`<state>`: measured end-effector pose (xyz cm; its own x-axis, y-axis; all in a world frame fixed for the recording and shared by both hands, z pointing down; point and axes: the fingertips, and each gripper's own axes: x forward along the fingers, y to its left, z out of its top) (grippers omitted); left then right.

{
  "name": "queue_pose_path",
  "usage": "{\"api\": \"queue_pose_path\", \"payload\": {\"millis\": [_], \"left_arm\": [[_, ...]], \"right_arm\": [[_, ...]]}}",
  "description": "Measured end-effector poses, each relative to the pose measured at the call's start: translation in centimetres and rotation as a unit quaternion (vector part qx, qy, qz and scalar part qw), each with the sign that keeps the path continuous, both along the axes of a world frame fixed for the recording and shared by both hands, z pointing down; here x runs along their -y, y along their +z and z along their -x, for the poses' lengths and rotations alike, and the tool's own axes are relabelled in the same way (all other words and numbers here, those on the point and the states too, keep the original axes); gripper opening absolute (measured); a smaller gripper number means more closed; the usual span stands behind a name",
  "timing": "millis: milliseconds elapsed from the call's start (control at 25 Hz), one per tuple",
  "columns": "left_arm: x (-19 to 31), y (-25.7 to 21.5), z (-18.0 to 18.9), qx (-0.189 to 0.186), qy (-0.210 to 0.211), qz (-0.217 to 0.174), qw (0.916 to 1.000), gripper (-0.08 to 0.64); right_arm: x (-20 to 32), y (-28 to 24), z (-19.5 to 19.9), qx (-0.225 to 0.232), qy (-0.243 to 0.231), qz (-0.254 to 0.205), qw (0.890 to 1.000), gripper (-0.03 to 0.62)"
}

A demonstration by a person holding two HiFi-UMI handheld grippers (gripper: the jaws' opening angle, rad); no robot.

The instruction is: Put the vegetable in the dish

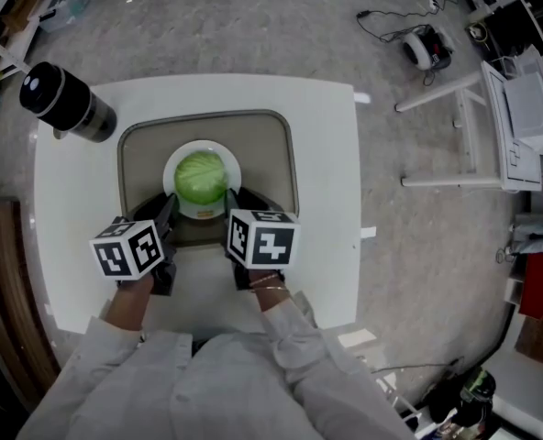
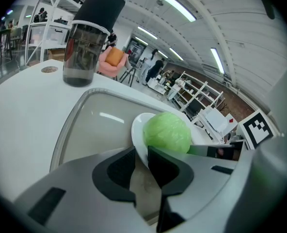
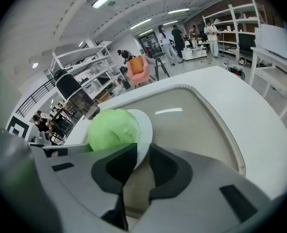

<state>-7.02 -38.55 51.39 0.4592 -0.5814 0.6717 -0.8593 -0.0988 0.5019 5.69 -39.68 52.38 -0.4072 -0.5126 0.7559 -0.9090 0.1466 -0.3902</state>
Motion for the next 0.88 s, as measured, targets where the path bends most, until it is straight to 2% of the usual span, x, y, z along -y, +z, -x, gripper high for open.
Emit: {"api": "queue_pose_path", "payload": {"millis": [320,640,880], "left_arm": [[-0.1,-0.7,0.0,0.012,0.011,-0.018,0.9997,0.078],[-0.9,-2.8,0.3,-0.010,0.003,-0.035,0.9993,0.093],[-2.8,-5.5,0.7,-0.014,-0.003,-0.064,0.9979,0.092]], "right_arm": [[-0.2,-0.5,-0.4,-0.018,0.001,-0.019,1.000,0.067],[-0.9,-3.1,-0.2,-0.004,0.015,-0.053,0.998,0.067],[-3.0,-5.6,0.2,0.003,0.020,-0.083,0.996,0.066]]}}
